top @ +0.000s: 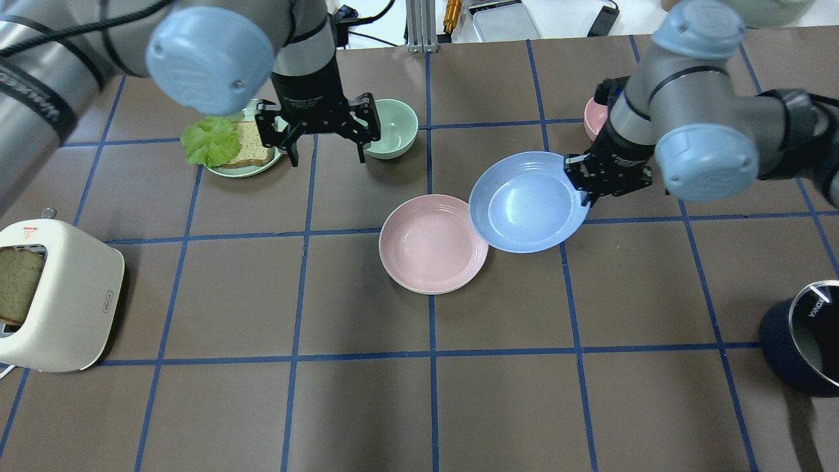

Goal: Stack three plates with pink and blue
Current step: 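Release pink plate with left gripper while right carries blue plate over stack, then lower the blue plate onto the pink plate and open the right gripper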

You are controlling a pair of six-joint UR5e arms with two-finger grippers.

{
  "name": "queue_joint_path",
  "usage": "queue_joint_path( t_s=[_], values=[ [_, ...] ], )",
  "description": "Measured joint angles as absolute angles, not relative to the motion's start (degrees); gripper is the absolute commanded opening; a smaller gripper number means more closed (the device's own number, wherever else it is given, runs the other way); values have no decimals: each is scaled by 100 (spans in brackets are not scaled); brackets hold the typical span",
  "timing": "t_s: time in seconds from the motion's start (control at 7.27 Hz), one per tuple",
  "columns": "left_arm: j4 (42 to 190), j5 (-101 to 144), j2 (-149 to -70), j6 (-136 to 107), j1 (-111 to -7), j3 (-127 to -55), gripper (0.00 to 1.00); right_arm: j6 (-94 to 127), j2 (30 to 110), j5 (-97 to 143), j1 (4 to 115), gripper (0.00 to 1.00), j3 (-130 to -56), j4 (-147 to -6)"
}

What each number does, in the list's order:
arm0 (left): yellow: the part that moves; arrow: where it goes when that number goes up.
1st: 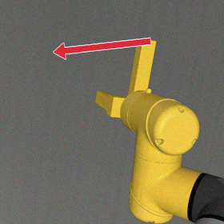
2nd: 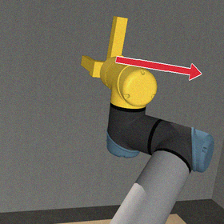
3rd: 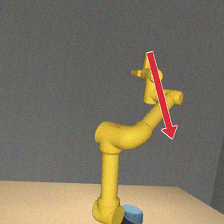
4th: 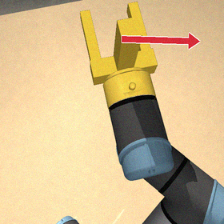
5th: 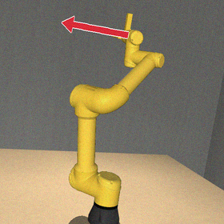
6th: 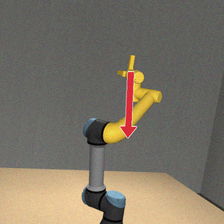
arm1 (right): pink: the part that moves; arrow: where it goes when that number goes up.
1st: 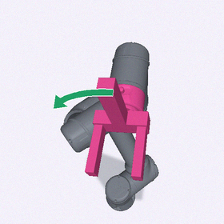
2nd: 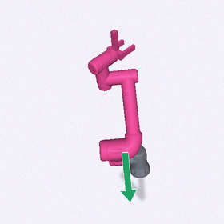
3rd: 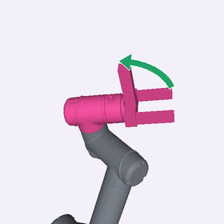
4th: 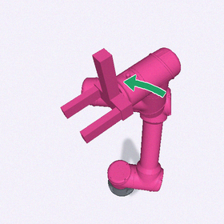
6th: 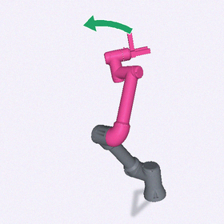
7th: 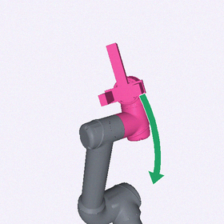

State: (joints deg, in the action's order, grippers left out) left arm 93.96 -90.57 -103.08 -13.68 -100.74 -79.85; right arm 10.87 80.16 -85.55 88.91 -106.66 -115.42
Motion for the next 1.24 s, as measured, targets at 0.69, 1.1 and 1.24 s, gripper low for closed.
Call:
queue_joint_path(
  t_s=[0.69,1.1,1.24],
  values=[
    [10030,-9065,-9669,-1143,-9530,-7911,100,3014,7557,-8563,10310,26,-11118,-13125],
    [10028,-9082,-9657,-1142,-9483,-7927,100,3107,7436,-8601,10297,71,-11085,-13263],
    [10026,-9081,-9658,-1142,-9478,-7926,100,3033,7447,-8634,10241,73,-11036,-13243]
  ],
)
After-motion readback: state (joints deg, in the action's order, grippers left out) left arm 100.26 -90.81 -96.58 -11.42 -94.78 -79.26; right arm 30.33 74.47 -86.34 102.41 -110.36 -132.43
